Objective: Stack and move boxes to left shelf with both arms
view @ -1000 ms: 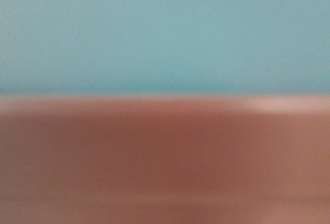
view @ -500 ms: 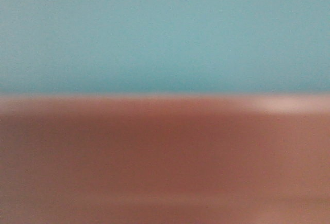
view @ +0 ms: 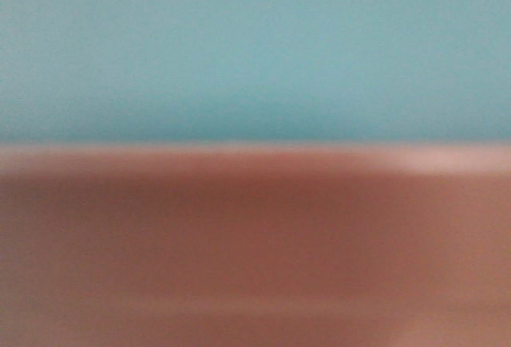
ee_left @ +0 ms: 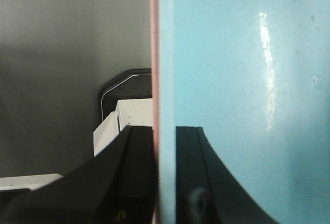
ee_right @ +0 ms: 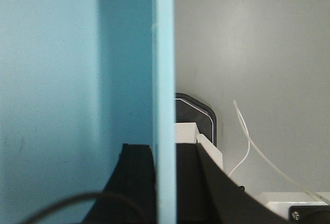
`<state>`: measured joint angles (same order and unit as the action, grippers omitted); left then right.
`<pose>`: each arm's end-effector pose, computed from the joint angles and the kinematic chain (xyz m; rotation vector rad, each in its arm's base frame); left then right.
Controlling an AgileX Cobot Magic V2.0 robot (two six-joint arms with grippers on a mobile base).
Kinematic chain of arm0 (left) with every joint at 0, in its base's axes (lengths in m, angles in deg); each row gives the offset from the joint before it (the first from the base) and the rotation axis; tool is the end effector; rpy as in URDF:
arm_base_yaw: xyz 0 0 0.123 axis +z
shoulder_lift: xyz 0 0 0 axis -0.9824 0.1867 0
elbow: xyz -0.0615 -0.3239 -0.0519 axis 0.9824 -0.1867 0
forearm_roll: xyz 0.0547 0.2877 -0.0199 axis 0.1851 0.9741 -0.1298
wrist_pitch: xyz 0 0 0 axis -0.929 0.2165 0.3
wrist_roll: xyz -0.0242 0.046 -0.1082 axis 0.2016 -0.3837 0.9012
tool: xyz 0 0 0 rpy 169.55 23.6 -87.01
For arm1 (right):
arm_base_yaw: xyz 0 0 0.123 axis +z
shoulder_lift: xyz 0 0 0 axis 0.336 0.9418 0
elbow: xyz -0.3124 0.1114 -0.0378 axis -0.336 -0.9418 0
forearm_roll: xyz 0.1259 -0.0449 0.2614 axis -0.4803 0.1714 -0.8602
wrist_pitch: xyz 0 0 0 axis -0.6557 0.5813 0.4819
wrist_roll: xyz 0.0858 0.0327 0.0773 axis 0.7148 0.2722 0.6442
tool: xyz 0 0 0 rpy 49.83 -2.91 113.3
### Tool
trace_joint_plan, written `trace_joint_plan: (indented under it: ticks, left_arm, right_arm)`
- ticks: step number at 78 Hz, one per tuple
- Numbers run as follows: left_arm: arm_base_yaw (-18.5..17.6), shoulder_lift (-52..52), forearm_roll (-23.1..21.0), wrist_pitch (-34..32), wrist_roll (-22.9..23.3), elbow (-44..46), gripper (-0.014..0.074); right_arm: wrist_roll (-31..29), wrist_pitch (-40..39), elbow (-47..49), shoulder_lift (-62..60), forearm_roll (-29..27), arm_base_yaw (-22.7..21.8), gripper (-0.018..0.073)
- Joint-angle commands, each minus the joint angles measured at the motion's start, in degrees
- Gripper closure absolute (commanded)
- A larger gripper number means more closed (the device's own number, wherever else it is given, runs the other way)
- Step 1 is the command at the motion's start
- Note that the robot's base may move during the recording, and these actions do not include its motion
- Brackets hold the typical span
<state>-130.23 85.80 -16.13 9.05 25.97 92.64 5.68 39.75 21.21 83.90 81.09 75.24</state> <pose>0.1614 -0.1947 0.3485 0.1014 2.9068 -0.3097 0.1592 0.1968 0.3359 0.0713 2.8460 0.1890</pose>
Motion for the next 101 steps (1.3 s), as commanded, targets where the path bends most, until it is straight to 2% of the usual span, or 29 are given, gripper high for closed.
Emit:
trace_joint_plan:
  ticks: [1, 101]
  left_arm:
    - [-0.4, -2.0, -0.2, 3.3, -0.3, 1.9, 0.0599]
    - [-0.4, -2.0, -0.2, 3.3, -0.3, 1.9, 0.0599]
  right_arm:
    - [-0.1, 2.2, 1.7, -1.7, 2.9, 0.0, 0.0506]
    - [-0.1, 2.2, 1.7, -1.7, 2.9, 0.0, 0.0506]
